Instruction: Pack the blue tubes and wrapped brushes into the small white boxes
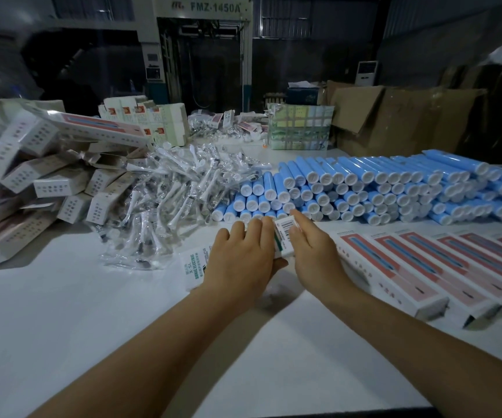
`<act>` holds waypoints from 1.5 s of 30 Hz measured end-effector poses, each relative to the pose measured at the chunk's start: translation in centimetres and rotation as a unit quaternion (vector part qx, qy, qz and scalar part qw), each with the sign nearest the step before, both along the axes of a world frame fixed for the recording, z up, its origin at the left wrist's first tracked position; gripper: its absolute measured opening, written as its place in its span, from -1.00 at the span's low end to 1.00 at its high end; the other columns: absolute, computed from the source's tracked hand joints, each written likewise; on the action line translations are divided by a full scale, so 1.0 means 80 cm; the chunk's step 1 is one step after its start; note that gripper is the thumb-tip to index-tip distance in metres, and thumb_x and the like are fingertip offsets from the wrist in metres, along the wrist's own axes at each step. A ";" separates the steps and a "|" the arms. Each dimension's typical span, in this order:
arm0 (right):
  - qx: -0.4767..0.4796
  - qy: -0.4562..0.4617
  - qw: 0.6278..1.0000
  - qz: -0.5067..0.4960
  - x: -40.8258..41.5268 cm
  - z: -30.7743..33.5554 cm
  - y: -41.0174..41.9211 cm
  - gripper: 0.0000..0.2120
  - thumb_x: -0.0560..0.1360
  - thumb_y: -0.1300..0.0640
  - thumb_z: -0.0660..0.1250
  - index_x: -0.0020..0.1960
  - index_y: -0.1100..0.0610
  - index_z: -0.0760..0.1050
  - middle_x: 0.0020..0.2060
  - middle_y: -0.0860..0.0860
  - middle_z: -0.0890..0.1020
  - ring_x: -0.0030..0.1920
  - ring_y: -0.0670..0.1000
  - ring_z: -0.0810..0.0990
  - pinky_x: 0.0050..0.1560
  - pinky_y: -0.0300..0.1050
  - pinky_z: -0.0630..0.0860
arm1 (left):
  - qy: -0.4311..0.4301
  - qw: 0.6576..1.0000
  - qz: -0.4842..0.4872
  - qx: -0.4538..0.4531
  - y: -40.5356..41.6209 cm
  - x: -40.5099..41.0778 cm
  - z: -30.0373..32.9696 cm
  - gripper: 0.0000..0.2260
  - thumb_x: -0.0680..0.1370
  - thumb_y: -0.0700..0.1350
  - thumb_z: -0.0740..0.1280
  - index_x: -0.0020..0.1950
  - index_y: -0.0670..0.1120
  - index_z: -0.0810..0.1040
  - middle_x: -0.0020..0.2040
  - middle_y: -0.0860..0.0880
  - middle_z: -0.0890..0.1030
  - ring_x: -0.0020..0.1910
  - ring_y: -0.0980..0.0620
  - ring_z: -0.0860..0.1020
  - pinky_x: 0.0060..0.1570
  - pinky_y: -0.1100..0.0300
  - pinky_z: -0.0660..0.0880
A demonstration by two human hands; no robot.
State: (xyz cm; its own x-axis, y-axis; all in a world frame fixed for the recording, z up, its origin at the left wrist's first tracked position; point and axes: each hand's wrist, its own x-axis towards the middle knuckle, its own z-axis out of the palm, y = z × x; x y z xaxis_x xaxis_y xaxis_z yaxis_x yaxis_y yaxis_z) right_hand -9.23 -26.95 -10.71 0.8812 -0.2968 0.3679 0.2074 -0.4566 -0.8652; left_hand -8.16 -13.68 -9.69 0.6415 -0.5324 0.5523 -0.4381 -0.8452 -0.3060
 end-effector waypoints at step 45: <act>0.085 -0.078 0.993 -0.032 -0.005 -0.002 0.006 -0.81 0.57 0.22 0.27 -0.05 0.03 0.64 -0.18 -0.08 0.69 -0.16 -0.10 0.67 -0.20 -0.16 0.64 | 0.043 0.997 0.059 -0.012 -0.004 0.010 0.001 -0.34 0.58 0.27 0.05 0.46 -0.21 0.09 0.29 -0.12 0.38 0.15 -0.08 0.44 -0.01 0.10 0.33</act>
